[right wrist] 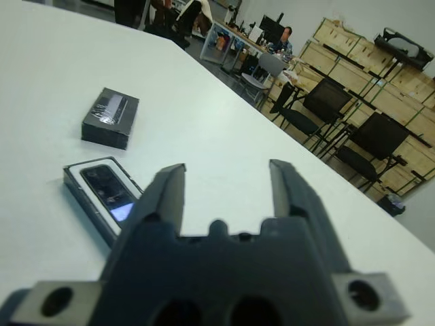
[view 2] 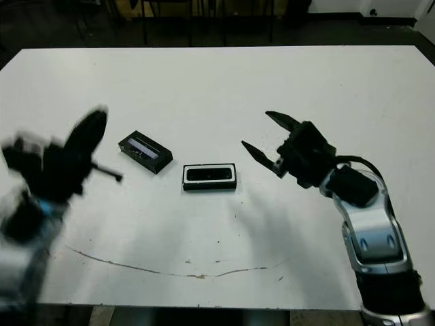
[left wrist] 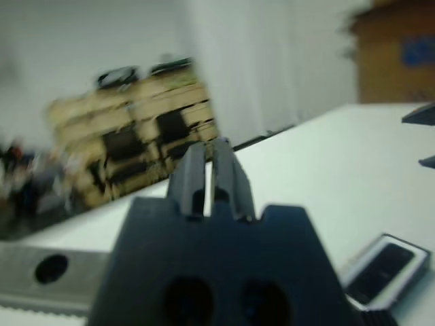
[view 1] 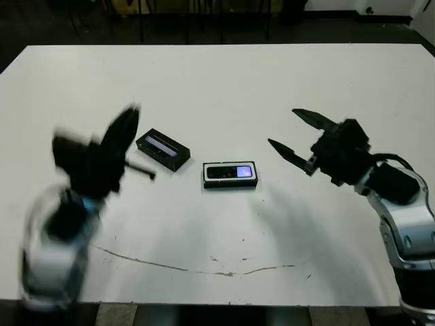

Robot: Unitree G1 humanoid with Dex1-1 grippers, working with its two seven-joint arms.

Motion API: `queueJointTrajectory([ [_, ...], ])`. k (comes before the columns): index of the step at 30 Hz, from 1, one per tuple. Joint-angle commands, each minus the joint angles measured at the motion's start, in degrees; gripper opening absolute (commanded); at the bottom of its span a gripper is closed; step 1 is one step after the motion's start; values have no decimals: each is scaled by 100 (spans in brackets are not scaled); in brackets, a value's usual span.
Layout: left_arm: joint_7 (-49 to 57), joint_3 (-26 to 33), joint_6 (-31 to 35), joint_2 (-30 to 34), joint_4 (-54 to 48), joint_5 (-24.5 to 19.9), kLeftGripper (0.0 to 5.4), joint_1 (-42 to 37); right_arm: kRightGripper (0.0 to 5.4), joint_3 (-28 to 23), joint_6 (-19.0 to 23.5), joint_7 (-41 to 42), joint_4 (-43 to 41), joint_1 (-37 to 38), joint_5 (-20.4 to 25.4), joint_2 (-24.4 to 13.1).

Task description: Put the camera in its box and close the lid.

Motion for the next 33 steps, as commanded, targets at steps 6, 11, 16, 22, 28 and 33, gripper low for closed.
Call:
queueJointTrajectory([
  [6, -2454, -2457, -221, 269, 4540, 1910, 0, -3818, 94, 106, -308, -25, 71, 133, 85, 4],
  [11, -2441, -3225, -657, -583, 6433, 2754, 0, -4653, 3, 182, 129, -142, -243, 218, 61, -3],
  [16, -2639, -3685, -659, -1564, 8125, 3316, 0, -5156, 1, 175, 236, -181, -301, 306, 146, -4],
  [22, -2258, -4123, -790, -2137, 9047, 4091, 0, -5181, 1, 200, 203, -227, -300, 405, 166, -8],
  [28, -2488, -3898, -669, -2287, 9367, 4106, 0, -5084, 1, 161, 141, -257, -201, 476, 264, 1],
  [33, -2555, -4038, -1006, -2316, 9332, 4338, 0, -5013, 1, 182, 250, -295, -229, 511, 286, -5],
])
